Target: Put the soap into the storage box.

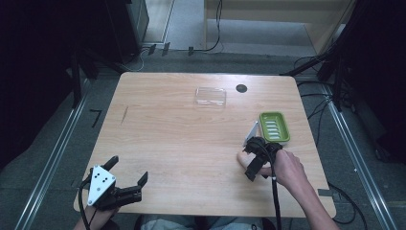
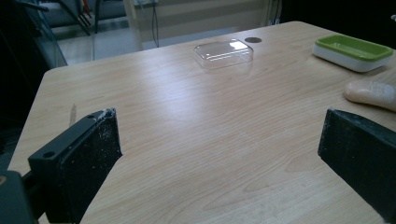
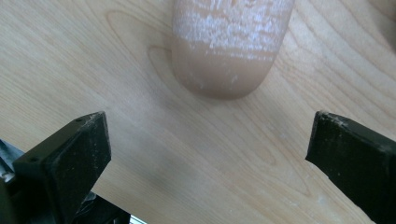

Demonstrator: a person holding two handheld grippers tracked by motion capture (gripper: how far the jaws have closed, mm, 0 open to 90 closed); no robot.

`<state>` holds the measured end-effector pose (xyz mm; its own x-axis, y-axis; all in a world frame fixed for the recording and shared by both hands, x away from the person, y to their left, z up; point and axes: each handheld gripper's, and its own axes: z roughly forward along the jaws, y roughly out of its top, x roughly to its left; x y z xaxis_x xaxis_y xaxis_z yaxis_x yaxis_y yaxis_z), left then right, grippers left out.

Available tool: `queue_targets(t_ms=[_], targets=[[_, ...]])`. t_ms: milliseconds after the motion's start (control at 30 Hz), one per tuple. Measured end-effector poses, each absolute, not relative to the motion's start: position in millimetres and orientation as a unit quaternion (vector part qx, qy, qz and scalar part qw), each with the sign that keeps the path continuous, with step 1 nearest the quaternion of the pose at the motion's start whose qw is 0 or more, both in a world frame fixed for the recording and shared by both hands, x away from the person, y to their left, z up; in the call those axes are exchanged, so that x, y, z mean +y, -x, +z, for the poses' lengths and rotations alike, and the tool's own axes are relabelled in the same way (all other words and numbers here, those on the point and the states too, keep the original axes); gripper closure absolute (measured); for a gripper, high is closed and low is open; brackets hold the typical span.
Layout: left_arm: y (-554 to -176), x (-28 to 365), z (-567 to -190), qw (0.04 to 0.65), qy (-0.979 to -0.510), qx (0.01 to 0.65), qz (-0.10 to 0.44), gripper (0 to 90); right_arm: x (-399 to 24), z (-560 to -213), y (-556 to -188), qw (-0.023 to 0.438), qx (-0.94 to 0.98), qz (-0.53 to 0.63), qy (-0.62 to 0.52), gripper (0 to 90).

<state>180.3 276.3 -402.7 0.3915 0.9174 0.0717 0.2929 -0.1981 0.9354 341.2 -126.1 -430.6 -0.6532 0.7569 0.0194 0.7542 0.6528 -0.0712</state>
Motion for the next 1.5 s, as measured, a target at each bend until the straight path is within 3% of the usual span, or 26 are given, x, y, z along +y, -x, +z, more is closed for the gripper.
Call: queue_targets(t_ms=[1500], targets=[[-179.6, 277.3, -402.6, 0.461, -0.696, 0.435, 0.339, 0.0, -107.0, -460.9, -382.6, 0.045, -0.900, 0.015, 0.433, 0.0]])
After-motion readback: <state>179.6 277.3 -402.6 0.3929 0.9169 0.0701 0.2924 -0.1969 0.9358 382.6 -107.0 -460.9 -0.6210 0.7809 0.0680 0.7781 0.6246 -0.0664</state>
